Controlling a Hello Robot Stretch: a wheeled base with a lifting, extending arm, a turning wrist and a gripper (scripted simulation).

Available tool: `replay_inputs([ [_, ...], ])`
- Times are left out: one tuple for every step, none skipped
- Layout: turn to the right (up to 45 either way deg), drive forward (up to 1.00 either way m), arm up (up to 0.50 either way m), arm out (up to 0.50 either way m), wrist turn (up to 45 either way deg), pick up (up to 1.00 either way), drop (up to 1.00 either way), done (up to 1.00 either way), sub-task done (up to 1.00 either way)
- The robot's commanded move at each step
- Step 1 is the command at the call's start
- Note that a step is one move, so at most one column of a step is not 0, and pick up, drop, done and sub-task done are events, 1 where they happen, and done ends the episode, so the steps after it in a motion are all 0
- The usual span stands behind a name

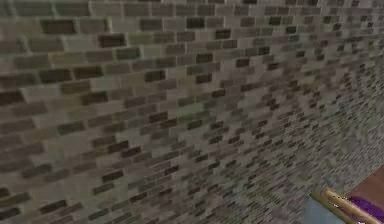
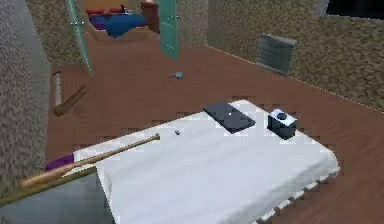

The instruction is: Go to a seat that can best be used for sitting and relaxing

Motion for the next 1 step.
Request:
replay_inputs([
  [45.0,0.00,0.00,0.00,0.0,0.00,0.00,0.00,0.00],
])
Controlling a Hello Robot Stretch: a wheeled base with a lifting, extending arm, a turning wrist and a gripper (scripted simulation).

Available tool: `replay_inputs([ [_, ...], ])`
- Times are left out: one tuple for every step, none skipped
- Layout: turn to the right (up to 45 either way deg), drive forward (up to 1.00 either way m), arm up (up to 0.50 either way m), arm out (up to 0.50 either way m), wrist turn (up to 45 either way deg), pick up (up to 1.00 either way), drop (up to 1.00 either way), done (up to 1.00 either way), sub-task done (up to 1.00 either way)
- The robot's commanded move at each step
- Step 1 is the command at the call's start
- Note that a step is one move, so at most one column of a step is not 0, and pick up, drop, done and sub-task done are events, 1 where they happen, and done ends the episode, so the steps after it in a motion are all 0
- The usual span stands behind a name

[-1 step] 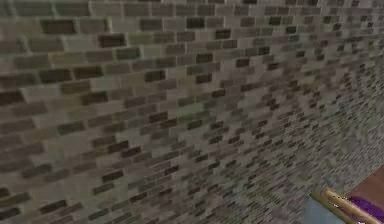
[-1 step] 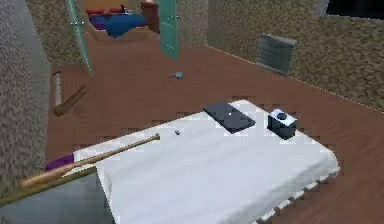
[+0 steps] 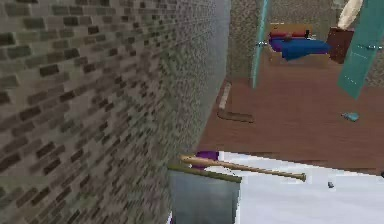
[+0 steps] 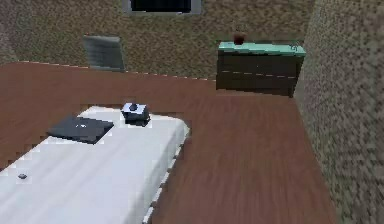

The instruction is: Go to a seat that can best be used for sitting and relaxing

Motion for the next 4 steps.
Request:
replay_inputs([
  [45.0,0.00,0.00,0.00,0.0,0.00,0.00,0.00,0.00],
  [45.0,0.00,0.00,0.00,0.0,0.00,0.00,0.00,0.00],
  [12.0,0.00,0.00,0.00,0.0,0.00,0.00,0.00,0.00],
  [0.0,1.00,0.00,0.00,0.0,0.00,0.00,0.00,0.00],
])
